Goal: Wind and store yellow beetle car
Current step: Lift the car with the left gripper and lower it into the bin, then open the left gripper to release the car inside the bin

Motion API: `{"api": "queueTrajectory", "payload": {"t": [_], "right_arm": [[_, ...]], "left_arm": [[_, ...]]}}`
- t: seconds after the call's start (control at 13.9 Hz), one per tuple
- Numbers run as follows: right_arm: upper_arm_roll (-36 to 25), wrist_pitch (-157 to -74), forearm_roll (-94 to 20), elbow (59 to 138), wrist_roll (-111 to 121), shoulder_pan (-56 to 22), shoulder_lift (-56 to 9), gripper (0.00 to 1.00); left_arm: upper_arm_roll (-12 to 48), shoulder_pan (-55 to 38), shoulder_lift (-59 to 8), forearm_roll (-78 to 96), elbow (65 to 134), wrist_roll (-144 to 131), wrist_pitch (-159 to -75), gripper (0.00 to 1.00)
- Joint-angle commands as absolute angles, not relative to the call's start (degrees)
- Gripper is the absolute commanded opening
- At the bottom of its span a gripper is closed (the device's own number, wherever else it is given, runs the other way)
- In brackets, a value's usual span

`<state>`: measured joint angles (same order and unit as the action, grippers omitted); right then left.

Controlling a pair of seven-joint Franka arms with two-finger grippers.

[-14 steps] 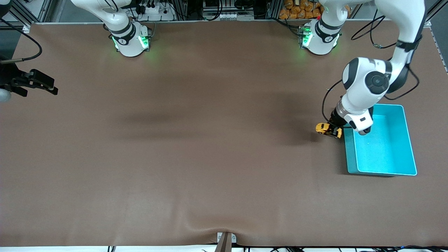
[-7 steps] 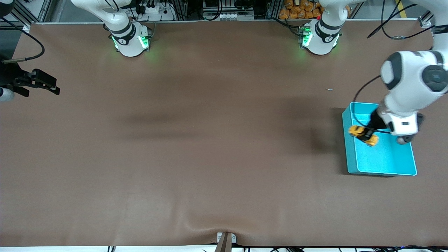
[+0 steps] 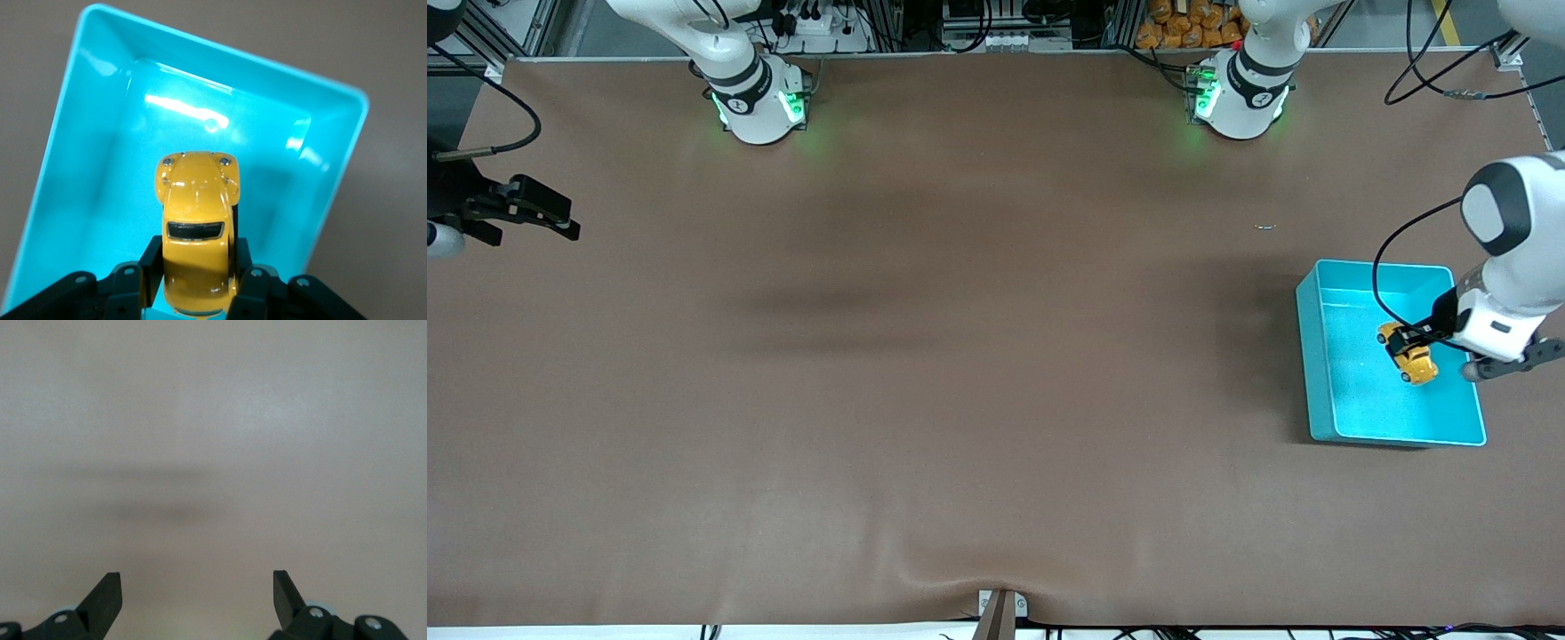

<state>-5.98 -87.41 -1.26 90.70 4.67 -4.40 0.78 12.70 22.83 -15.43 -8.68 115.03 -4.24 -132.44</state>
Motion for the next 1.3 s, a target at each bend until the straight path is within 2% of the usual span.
{"api": "queueTrajectory", "payload": {"t": [0.0,0.65,0.72,0.79,0.87,1.08,1.23], "right_arm": [[-6.3,-87.2,-0.8,91.1,3.4,-5.2,1.5,1.00],[-6.3,-86.7,-1.1,91.1,3.4,-4.8,1.6,1.00],[-6.3,-86.7,-1.1,91.1,3.4,-4.9,1.5,1.00],[-6.3,-86.7,-1.1,91.0,3.4,-4.9,1.6,1.00],[-6.3,-86.7,-1.1,91.0,3.4,-4.9,1.6,1.00],[-6.2,-86.7,-1.2,90.6,3.4,-5.1,1.5,1.00],[-6.2,-86.7,-1.2,90.7,3.4,-5.2,1.5,1.00]], "left_arm": [[13.3,23.3,-21.0,-15.8,111.8,0.2,-131.3,0.00],[13.3,23.6,-29.1,-18.6,111.8,0.2,-134.4,0.00],[13.3,23.7,-29.4,-18.6,111.8,0.2,-134.8,0.10],[13.3,24.1,-29.3,-18.7,111.8,0.2,-134.7,0.72],[13.4,24.0,-28.7,-18.7,111.8,-0.1,-134.7,1.00],[13.7,23.9,-22.4,-18.6,112.0,-0.4,-133.3,1.00],[14.6,23.8,-17.1,-17.8,111.8,0.4,-125.9,1.00]]}}
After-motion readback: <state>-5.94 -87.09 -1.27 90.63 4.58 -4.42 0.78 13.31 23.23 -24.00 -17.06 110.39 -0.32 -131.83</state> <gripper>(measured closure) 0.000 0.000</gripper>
